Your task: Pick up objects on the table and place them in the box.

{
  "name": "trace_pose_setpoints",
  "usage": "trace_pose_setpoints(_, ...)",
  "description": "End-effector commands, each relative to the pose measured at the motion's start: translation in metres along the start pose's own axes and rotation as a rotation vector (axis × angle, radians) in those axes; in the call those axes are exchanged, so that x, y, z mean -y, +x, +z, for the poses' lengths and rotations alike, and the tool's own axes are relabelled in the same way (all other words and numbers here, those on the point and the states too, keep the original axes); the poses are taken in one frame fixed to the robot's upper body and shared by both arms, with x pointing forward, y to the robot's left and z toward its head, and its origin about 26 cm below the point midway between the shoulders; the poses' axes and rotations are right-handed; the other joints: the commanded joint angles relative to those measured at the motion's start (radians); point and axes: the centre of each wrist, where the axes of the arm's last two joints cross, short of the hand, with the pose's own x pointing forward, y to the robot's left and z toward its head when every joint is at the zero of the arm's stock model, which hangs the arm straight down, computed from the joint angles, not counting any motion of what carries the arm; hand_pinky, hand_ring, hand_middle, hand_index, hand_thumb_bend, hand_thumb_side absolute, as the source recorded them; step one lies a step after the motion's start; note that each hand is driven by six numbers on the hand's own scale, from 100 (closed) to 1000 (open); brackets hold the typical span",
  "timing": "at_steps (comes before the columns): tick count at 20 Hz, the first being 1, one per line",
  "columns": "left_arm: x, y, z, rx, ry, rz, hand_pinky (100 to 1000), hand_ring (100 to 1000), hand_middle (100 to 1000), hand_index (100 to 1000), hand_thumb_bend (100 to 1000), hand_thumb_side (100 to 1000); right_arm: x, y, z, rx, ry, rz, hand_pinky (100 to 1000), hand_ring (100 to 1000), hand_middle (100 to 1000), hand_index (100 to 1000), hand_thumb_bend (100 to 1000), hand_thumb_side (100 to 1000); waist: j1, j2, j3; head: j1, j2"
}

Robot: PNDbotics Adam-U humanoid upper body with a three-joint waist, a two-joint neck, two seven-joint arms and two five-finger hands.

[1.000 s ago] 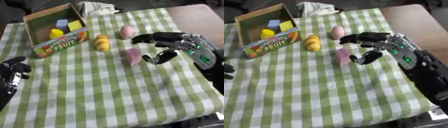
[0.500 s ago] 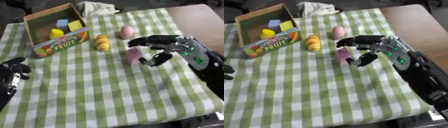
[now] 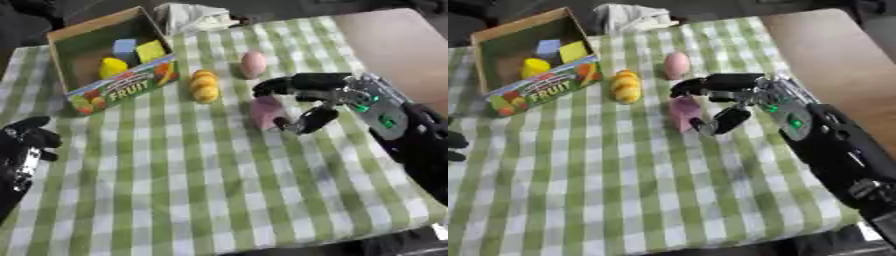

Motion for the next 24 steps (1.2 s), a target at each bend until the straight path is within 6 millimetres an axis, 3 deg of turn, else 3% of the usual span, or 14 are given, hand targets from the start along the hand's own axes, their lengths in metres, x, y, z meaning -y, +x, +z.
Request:
trace_pose_setpoints(1,-0.002,0.007,-0.002,0.029,-0.002,-0.010,617,669,596,822,100,734,0.005,-0.004,0.002,-0.018,0.003,0.025,868,911,1000,1000,100,385,-0.001,-0.015,0.003,-0.004,0.004)
trace_pose_setpoints(6,-0.002,0.007,-0.002,0.028,-0.003,-0.007,617,669,596,821,100,736,0.002,-0.006,0.002,-0.031,0.003,0.035,856,879,911,1000,100,302,-0.001,-0.014,0.004,-0.005,0.004)
trace_pose_setpoints(7,-0.001,0.007,-0.002,0.028,-0.004,-0.007,617,669,596,821,100,736,0.002,-0.006,0.003,-0.032,-0.007,0.037,842,845,843,987,100,214,-0.001,-0.014,0.004,-0.004,0.004)
trace_pose_setpoints(10,-0.001,0.007,-0.002,0.028,-0.006,-0.006,618,670,596,822,100,737,0.003,-0.006,0.004,-0.029,-0.065,0.040,821,791,745,957,100,110,-0.002,-0.015,0.004,-0.002,0.004)
trace_pose_setpoints(11,-0.001,0.007,-0.002,0.028,-0.007,-0.005,619,671,597,822,100,738,0.004,-0.005,0.004,-0.027,-0.090,0.041,802,750,679,933,100,100,-0.003,-0.015,0.003,-0.001,0.004)
trace_pose_setpoints(15,-0.001,0.007,-0.002,0.028,-0.007,-0.004,620,670,596,822,100,737,0.012,0.000,0.006,-0.009,-0.217,0.051,761,644,570,884,100,100,-0.004,-0.016,0.004,0.000,0.004)
trace_pose_setpoints(24,-0.001,0.007,-0.002,0.028,-0.007,0.000,624,668,596,822,100,736,0.033,0.015,0.010,0.055,-0.408,0.086,731,573,513,846,100,100,-0.010,-0.017,0.008,-0.001,0.004)
